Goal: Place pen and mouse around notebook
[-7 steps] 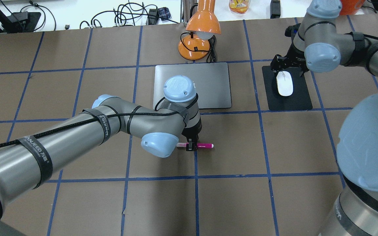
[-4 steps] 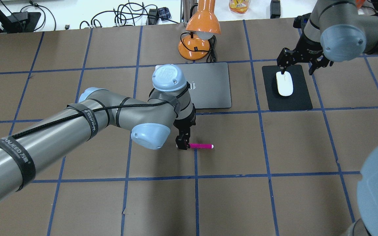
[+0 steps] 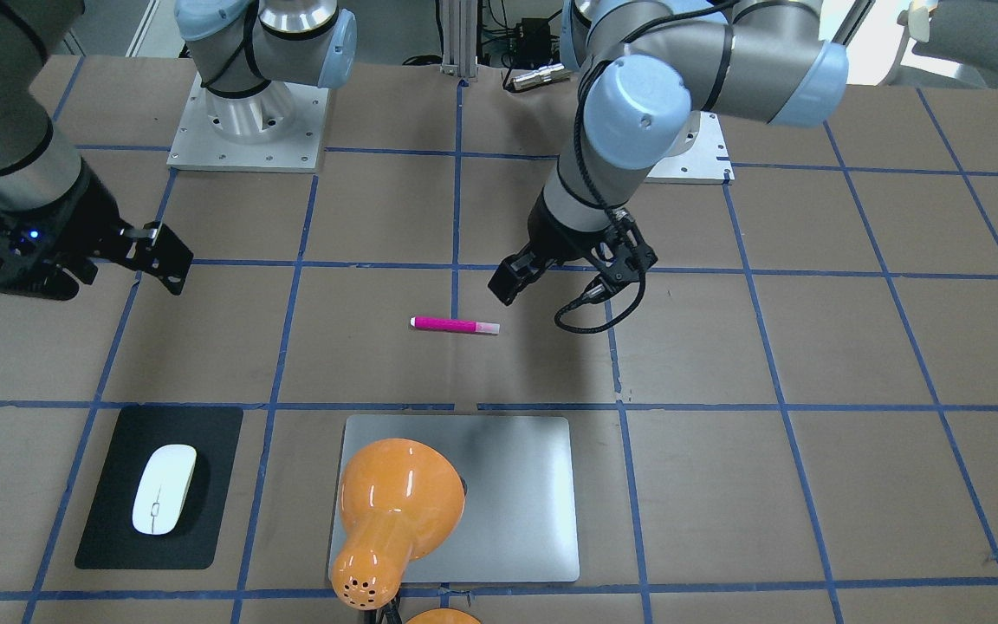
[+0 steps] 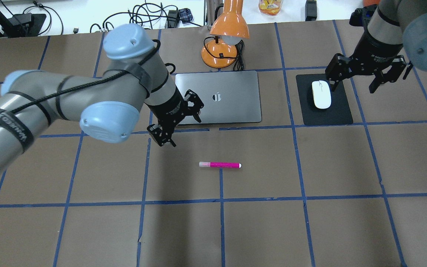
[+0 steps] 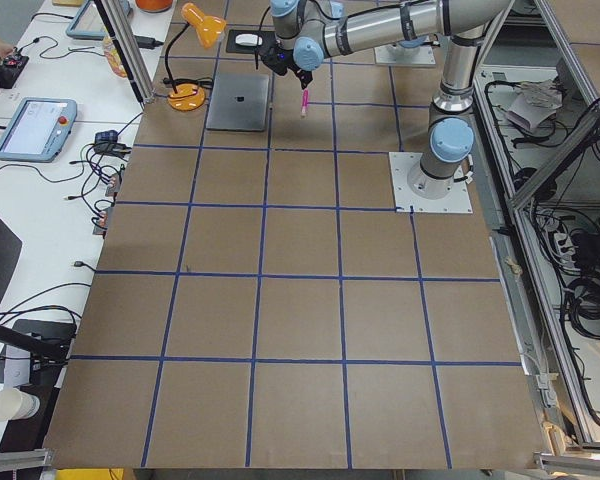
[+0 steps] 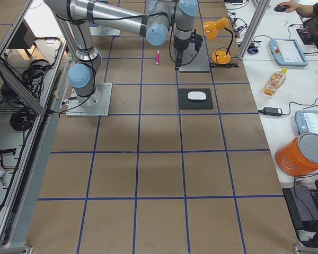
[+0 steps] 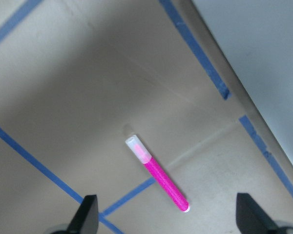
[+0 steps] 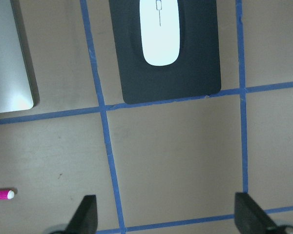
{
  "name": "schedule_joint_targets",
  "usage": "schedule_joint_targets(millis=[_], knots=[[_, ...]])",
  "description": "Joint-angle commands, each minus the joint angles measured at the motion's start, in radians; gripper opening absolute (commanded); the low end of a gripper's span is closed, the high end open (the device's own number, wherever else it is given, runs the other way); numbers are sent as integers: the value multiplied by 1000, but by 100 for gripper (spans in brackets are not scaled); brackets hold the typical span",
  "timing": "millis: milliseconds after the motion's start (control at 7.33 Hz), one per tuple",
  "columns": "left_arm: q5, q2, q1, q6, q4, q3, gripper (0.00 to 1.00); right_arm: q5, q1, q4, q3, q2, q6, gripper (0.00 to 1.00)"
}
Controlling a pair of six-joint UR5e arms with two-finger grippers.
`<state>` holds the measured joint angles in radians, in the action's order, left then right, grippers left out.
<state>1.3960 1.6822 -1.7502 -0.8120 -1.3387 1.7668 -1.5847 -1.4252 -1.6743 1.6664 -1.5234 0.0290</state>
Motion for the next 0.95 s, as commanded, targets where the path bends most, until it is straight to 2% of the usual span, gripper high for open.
schedule_joint_targets(millis=[0,136,273,409,545,818], knots=[[131,-110,76,483,-190,-113,100,2,-101,21,-9,-67,-98,100],[142,-113,93,560,-233,-151,100,-4,-121,63,-32,-58,-100,100],[132,-104,97,583,-240,-191,100,-3,-121,73,-31,-64,-98,100],[133,-96,98,684,-241,-222,100,-6,-121,80,-34,-69,-98,100],[130,-93,98,809,-234,-227,100,-4,-121,106,-30,-79,-93,100],[143,-113,97,818,-240,-207,100,-6,-121,110,-34,-78,-87,100]])
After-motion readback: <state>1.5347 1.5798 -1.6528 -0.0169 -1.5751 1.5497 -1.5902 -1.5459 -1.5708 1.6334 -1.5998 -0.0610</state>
